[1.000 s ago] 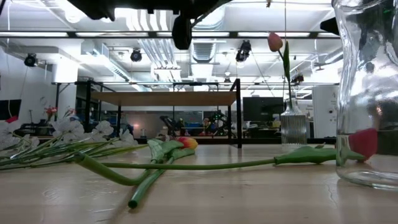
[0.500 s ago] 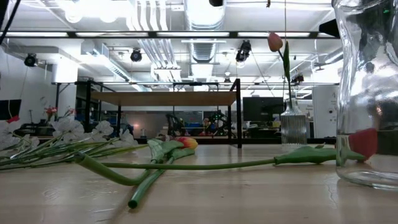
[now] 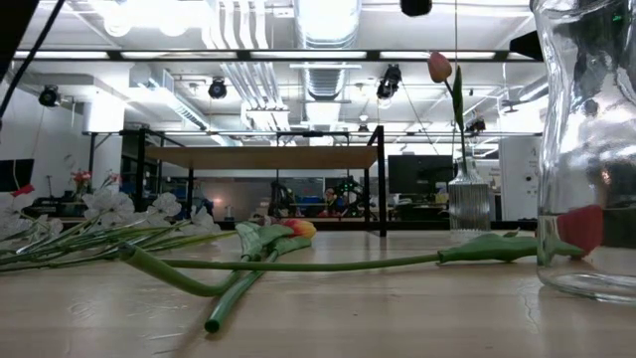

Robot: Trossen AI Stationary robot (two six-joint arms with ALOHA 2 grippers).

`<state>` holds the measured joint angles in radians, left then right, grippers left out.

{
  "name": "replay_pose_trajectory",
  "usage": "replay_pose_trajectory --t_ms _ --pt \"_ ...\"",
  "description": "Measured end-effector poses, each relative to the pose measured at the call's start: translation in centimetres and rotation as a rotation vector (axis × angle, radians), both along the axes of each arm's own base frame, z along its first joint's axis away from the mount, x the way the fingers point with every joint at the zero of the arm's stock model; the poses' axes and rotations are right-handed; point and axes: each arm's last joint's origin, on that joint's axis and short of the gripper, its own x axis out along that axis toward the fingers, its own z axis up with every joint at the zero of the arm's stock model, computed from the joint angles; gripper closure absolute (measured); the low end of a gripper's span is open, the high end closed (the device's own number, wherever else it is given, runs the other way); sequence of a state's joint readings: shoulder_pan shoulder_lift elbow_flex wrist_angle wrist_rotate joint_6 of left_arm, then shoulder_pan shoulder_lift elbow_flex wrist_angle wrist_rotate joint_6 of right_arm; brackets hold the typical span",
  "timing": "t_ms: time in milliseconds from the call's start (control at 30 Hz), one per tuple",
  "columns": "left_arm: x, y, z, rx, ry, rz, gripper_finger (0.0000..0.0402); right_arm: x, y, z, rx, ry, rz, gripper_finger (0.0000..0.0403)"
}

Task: Pick and place flowers into a vace then onto a shelf
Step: Put the yellow flowers into the bottom transparent vase

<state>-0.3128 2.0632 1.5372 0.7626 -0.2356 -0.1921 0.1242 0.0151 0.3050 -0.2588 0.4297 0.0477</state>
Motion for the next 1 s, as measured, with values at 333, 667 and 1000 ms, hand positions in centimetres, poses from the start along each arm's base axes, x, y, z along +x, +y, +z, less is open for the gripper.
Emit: replay_pose_trajectory --t_ms 333,667,1000 --pt "-0.3 -1.9 -0.4 -0.015 -0.043 -0.042 0.0397 0.0 0.0 -0.3 -0.007 0.027 0.0 0.0394" --pt "-0.5 -2.0 -1.4 -0.008 -0.016 -0.049 0.0397 0.0 0.0 -0.3 -0.009 0.032 0.0 0.0394" --pt "-0.6 -1.9 -0.9 -0.036 -0.095 -0.037 0.0397 0.0 0.0 -0.3 -0.007 0.032 0.0 0.0394"
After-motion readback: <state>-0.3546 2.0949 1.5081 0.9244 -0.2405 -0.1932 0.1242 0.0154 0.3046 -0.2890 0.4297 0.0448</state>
